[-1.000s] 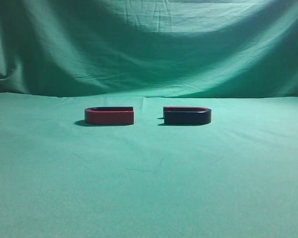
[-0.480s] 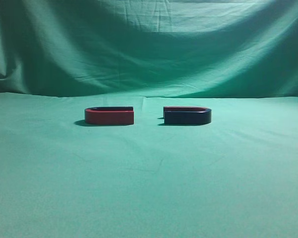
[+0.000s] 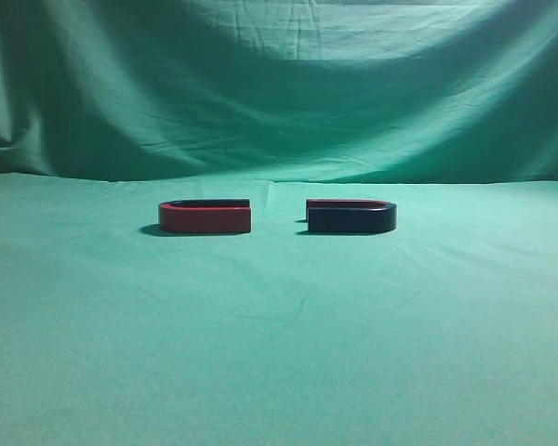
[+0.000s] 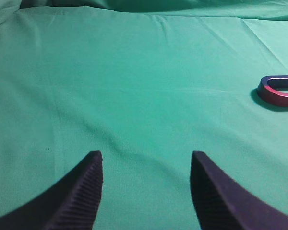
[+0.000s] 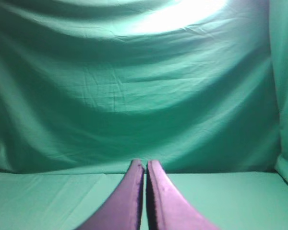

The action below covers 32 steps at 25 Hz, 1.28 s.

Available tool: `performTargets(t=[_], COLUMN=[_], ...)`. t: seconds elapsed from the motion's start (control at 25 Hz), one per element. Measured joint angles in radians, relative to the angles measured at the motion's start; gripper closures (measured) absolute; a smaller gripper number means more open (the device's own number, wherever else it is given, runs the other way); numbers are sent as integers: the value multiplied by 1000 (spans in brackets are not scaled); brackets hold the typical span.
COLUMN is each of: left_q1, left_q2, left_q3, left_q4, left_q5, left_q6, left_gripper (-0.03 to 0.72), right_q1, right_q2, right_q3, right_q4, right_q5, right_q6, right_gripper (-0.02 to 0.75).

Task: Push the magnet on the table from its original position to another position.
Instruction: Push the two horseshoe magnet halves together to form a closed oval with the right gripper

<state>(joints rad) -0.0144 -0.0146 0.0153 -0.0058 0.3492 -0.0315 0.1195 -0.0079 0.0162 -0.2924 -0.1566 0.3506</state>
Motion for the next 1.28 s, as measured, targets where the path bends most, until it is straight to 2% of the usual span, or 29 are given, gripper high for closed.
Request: performTargets(t=[0.2, 0.52, 0.72, 0.96, 1.16, 1.28], left_q1=[0, 0, 0, 0, 0, 0], left_q2=[0, 0, 0, 0, 0, 0], left_q3=[0, 0, 0, 0, 0, 0], left_q4=[0, 0, 0, 0, 0, 0], left_q5=[0, 0, 0, 0, 0, 0], left_q6=[0, 0, 0, 0, 0, 0], left_gripper=[316, 316, 316, 316, 316, 316], right_q1=[-1, -1, -1, -1, -1, 1], right_q2=[122, 549, 789, 1000, 1193, 1315], right_q3=[-150, -440, -616, -752, -872, -938], right_q4=[4, 55, 167, 260, 476, 529], right_q5=[211, 744, 975, 1036, 1089, 1095], right_q6=[6, 1, -23, -119, -338, -370], right_gripper=[738, 738, 738, 738, 738, 738])
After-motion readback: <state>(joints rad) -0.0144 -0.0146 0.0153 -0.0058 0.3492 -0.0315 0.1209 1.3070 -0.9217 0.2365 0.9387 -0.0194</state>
